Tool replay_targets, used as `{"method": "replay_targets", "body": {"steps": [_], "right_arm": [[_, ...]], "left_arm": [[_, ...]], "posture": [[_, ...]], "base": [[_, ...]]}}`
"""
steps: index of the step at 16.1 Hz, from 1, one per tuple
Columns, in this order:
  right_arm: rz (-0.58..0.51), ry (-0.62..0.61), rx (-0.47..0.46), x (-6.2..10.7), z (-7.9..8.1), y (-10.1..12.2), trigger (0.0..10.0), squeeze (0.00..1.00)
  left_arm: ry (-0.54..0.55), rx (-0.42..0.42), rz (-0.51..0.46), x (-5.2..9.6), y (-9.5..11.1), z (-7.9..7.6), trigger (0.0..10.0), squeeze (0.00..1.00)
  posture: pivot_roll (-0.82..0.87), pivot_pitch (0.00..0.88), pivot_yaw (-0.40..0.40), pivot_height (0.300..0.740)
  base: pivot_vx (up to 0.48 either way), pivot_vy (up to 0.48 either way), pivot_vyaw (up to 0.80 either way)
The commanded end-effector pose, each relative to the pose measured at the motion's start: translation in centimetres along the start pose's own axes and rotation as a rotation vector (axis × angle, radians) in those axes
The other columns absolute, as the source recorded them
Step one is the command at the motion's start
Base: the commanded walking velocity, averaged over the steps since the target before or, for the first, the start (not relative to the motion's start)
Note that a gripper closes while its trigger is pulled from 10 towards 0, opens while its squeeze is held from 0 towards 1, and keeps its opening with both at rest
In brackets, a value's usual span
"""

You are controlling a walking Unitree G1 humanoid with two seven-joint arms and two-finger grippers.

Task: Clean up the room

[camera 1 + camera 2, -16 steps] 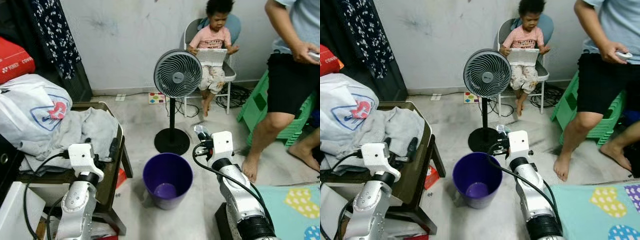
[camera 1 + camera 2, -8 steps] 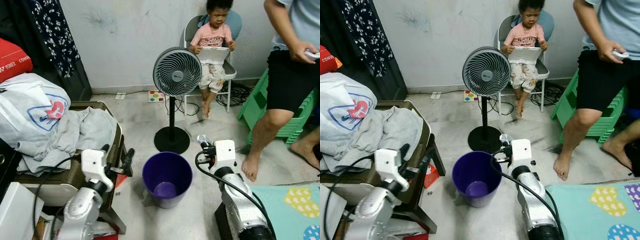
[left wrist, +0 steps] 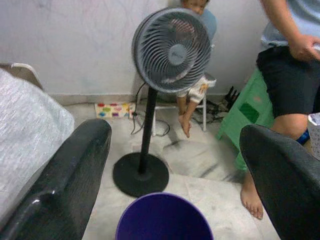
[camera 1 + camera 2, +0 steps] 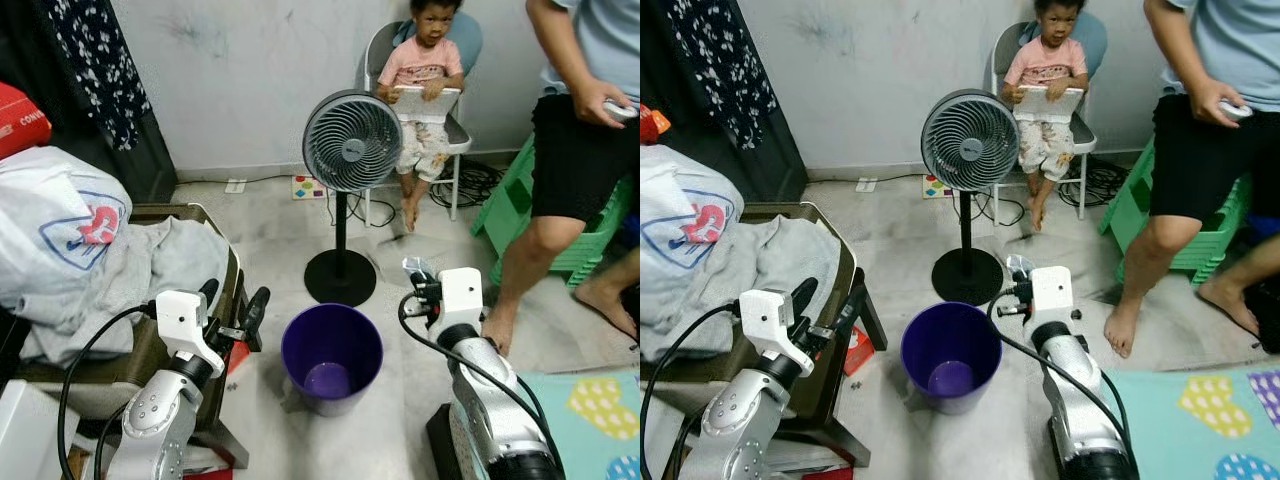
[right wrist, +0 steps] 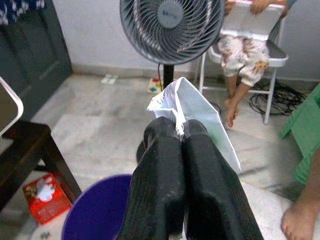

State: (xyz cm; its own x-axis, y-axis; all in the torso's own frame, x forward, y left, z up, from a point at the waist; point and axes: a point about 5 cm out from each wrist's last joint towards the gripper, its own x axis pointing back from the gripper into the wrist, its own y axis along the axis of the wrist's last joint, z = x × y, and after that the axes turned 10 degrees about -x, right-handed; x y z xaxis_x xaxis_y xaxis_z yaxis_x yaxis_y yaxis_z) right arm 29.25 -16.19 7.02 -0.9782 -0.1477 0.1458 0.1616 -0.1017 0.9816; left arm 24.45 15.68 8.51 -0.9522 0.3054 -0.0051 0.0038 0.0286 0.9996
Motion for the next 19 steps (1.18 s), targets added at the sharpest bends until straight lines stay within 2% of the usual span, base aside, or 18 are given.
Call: {"method": "replay_targets", "body": {"steps": [1, 10, 14, 16, 19], "right_arm": [[-0.012, 0.004, 0.014, 0.0, 0.0, 0.6, 10.0, 0.0], [-0.001, 0.018, 0.05, -0.3, 0.1, 0.9, 10.0, 0.0], [-0.005, 0.019, 0.043, -0.6, 0.2, 1.1, 10.0, 0.0], [-0.031, 0.033, 0.043, -0.8, 0.7, 1.6, 10.0, 0.0], [-0.034, 0.056, 0.04, -1.1, 1.5, 1.6, 10.0, 0.0]], "left_arm": [[-0.005, 0.0, -0.005, -0.1, 0.3, 0.1, 10.0, 0.0], [-0.001, 0.0, 0.013, -0.3, 0.4, 0.0, 10.0, 0.0], [0.039, -0.027, 0.037, -0.7, 0.3, 0.4, 10.0, 0.0], [0.08, -0.053, 0.037, -0.8, 0.4, 0.9, 10.0, 0.0], [0.143, -0.093, 0.031, -1.0, 0.6, 1.7, 10.0, 0.0]], "posture": [[-0.06, 0.084, 0.029, 0.74], [-0.06, 0.078, 0.016, 0.74], [-0.06, 0.073, 0.018, 0.74], [-0.05, 0.068, 0.018, 0.74], [-0.04, 0.062, 0.017, 0.74]], "base": [[0.412, 0.0, 0.0], [0.327, 0.0, 0.0], [0.0, 0.0, 0.0], [0.0, 0.0, 0.0], [0.0, 0.0, 0.74]]}}
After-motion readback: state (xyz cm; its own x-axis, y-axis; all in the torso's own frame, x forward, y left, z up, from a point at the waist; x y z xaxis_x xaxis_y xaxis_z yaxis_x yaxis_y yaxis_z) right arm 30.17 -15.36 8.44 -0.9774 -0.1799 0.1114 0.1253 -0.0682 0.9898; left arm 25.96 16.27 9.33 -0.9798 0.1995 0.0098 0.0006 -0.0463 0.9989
